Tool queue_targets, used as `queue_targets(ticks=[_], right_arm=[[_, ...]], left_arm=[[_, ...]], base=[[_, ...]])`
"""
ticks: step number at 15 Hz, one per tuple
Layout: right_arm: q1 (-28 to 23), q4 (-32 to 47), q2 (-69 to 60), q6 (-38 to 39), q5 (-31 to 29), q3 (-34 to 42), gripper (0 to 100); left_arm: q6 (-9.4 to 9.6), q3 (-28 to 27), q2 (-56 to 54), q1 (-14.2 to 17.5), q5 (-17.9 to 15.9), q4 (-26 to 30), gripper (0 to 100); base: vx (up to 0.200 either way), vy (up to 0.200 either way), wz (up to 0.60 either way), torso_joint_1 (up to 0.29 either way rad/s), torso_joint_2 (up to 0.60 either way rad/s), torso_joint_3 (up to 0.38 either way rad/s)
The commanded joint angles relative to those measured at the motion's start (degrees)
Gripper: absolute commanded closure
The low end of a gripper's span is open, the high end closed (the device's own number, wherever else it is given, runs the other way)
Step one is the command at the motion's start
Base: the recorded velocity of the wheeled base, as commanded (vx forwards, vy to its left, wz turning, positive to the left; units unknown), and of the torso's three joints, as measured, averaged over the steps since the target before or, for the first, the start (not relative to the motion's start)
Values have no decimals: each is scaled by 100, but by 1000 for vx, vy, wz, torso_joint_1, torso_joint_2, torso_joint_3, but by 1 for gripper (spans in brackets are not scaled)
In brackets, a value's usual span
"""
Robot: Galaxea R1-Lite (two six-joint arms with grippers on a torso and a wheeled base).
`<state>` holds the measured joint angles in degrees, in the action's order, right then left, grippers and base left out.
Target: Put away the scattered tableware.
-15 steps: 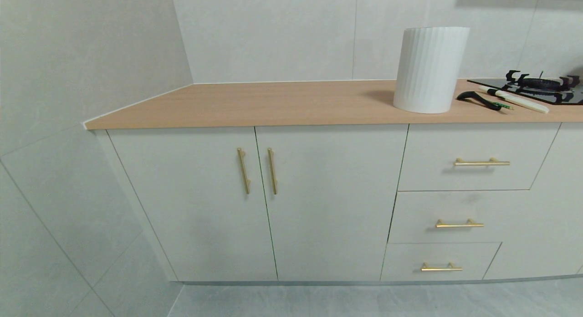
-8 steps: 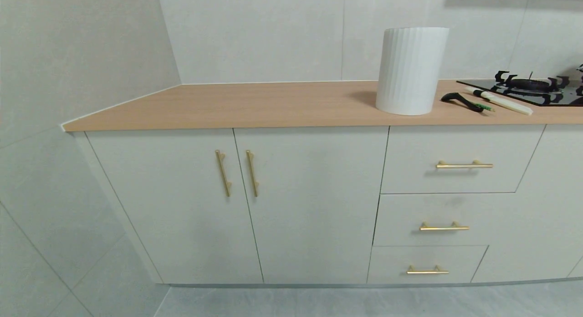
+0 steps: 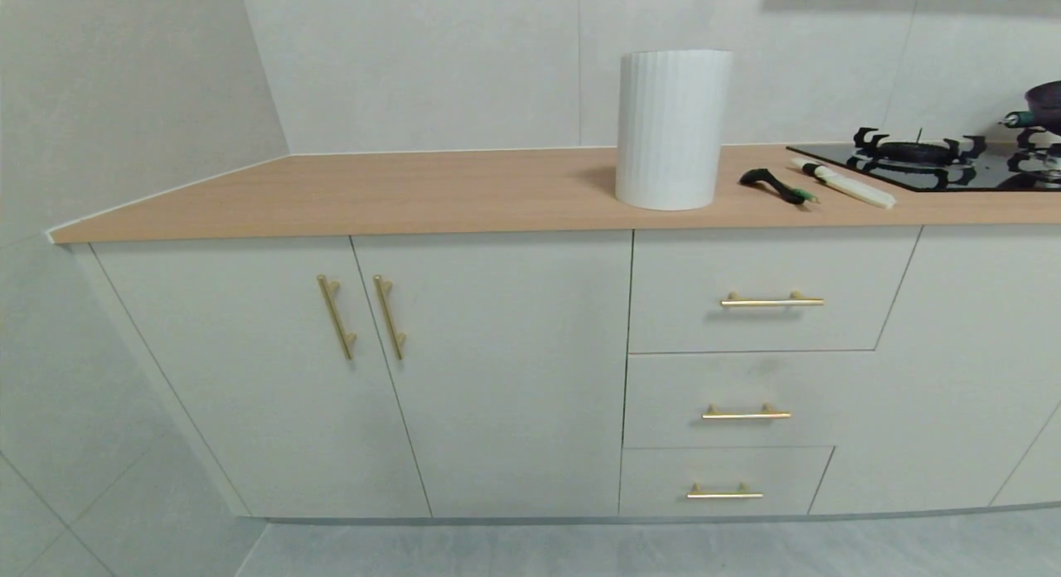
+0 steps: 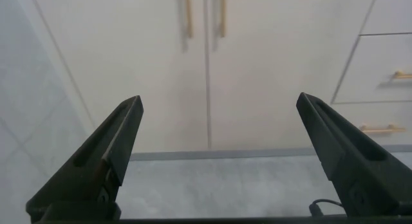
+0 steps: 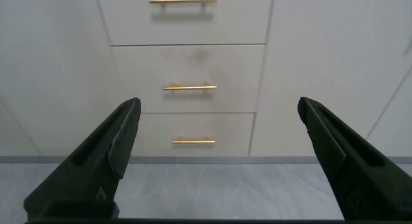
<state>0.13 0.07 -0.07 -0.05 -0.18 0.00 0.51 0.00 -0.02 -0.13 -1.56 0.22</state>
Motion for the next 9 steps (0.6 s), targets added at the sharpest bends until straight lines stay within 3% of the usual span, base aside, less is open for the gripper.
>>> queue_targets(ticks=[1,4,7,9], right_arm=[[-5,1,7,-4,1,0,0],[-5,1,7,-4,1,0,0],[-5,1,7,-4,1,0,0],[-5,1,7,-13,1,0,0]], left_arm=[[-7,0,2,-4,-2,4,0],[2,0,2,-4,-2,4,0],[2,0,2,-4,-2,4,0],[-7,0,2,-4,-2,-4,0]], base=[[0,0,0,0,0,0],[0,0,0,0,0,0],[200,0,0,-2,5,4],[0,0,0,0,0,0]])
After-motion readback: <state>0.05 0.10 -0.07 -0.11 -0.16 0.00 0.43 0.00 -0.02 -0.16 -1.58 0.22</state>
